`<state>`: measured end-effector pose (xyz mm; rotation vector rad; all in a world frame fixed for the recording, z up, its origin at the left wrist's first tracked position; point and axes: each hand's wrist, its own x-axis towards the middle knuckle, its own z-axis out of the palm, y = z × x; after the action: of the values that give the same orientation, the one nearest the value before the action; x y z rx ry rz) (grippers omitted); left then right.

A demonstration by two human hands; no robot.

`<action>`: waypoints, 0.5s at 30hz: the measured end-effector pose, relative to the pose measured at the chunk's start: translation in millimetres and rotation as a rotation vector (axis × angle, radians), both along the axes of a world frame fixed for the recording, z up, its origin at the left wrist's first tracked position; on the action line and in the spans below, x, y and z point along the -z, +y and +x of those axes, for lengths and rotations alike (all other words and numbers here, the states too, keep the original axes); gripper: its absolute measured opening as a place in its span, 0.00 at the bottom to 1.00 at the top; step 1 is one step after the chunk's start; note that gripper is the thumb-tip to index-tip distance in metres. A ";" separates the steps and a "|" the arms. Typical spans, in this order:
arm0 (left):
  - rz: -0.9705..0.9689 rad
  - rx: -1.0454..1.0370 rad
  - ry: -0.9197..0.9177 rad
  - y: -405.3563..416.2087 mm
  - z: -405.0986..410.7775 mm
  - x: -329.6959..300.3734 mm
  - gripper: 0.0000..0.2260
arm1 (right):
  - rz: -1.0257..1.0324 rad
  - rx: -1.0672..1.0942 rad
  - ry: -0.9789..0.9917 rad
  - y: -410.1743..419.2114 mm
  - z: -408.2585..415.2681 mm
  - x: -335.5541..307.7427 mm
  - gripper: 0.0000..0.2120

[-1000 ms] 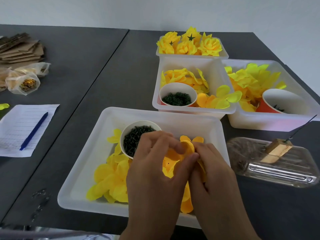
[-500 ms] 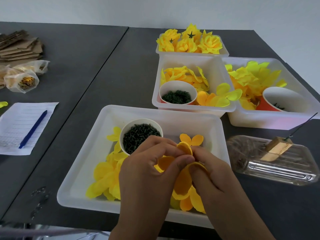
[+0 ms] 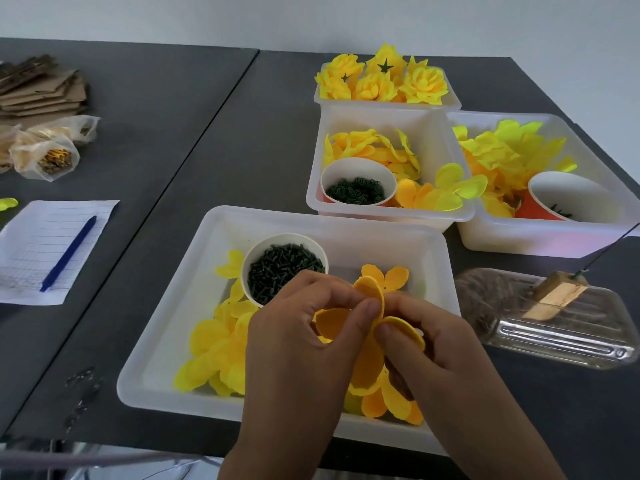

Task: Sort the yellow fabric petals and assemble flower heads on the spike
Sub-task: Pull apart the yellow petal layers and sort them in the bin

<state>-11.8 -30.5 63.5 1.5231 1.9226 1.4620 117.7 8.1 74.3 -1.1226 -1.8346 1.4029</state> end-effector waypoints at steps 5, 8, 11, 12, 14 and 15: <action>-0.016 -0.012 -0.040 0.1 -0.5 -0.2 0.05 | 0.108 0.018 -0.056 -3.4 -2.3 4.8 0.11; -0.019 0.019 -0.155 -0.6 -1.1 -1.2 0.06 | 0.140 0.024 -0.055 -4.0 -2.4 6.2 0.11; -0.038 0.038 -0.232 -0.6 -1.4 -1.4 0.06 | 0.140 0.008 -0.052 -3.4 -1.3 6.7 0.10; -0.040 0.037 -0.223 -0.5 -1.4 -1.2 0.06 | 0.134 0.004 -0.044 -3.0 -0.8 6.5 0.10; -0.041 0.031 -0.208 -0.4 -0.7 -0.7 0.06 | 0.099 0.012 -0.013 -2.0 0.2 5.4 0.10; -0.041 0.023 -0.206 -0.5 -0.2 -0.3 0.07 | 0.074 0.025 0.012 -1.6 0.6 5.0 0.11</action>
<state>-11.9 -31.0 63.8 1.3168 1.7975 1.4959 118.3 6.5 69.3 -1.0940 -1.8428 1.3140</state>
